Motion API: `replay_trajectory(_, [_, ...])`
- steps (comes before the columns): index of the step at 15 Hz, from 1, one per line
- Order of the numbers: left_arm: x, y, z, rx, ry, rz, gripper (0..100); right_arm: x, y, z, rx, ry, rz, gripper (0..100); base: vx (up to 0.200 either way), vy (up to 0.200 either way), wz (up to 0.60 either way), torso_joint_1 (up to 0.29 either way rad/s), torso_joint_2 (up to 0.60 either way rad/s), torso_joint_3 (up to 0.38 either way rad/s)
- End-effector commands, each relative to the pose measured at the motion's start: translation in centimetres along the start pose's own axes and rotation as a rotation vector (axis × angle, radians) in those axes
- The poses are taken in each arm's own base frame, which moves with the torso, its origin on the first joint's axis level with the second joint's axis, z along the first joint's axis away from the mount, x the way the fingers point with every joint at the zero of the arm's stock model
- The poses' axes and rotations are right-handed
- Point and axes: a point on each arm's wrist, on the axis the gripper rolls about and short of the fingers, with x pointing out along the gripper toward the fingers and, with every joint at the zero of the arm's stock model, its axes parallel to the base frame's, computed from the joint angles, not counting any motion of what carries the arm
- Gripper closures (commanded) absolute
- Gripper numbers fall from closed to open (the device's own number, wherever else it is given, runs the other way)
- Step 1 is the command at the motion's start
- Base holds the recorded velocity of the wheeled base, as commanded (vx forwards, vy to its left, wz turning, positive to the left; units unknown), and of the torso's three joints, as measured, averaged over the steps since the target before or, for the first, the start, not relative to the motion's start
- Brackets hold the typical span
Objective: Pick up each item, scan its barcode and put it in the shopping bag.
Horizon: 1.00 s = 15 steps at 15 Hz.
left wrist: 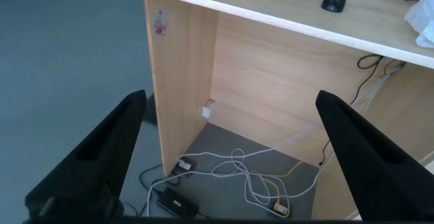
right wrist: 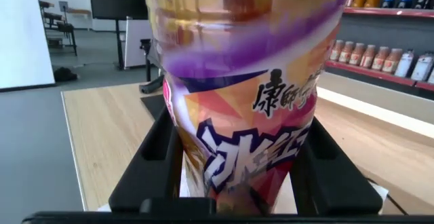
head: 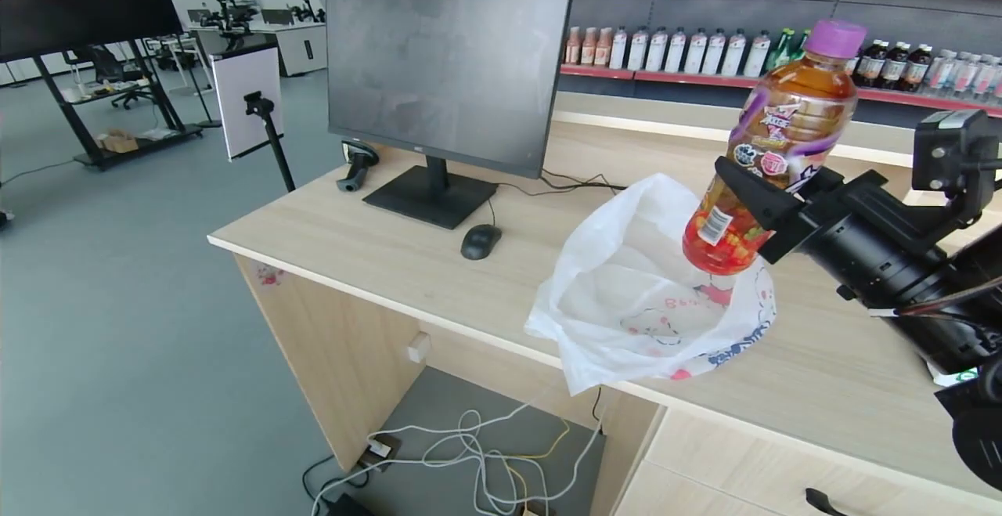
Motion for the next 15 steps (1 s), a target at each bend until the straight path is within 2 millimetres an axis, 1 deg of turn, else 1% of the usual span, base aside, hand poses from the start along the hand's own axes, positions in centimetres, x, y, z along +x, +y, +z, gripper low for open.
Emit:
replay_trajectory(1, [0.0, 0.0, 0.0, 0.0, 0.0, -0.001, 0, 1.3, 0.4, -1.8, 0.024, 0.034, 0.023, 100, 0.0, 0.0, 0.0, 0.0, 0.0, 0.0])
replay_trajectory(3, [0.0, 0.0, 0.0, 0.0, 0.001, 0.001, 0, 3.0, 1.0, -3.3, 0.058, 0.04, 0.051, 100, 0.0, 0.0, 0.0, 0.0, 0.0, 0.0])
replay_trajectory(6, [0.0, 0.0, 0.0, 0.001, 0.001, -0.001, 0, 4.6, 1.2, -5.9, 0.083, 0.072, 0.06, 100, 0.0, 0.0, 0.0, 0.0, 0.0, 0.0])
replay_trajectory(8, [0.0, 0.0, 0.0, 0.001, 0.001, 0.001, 0, 4.5, 1.4, -8.0, 0.092, 0.134, 0.064, 100, 0.0, 0.0, 0.0, 0.0, 0.0, 0.0])
replay_trajectory(11, [0.0, 0.0, 0.0, 0.0, 0.001, -0.001, 0, 5.5, 1.7, -9.6, 0.1, 0.143, 0.074, 100, 0.0, 0.0, 0.0, 0.0, 0.0, 0.0])
replay_trajectory(12, [0.0, 0.0, 0.0, 0.0, 0.001, -0.001, 0, 5.6, 1.7, -10.5, 0.106, 0.161, 0.076, 100, 0.0, 0.0, 0.0, 0.0, 0.0, 0.0])
replay_trajectory(15, [0.0, 0.0, 0.0, 0.0, 0.0, 0.001, 0, 6.0, 1.7, -11.7, 0.112, 0.176, 0.075, 100, 0.0, 0.0, 0.0, 0.0, 0.0, 0.0])
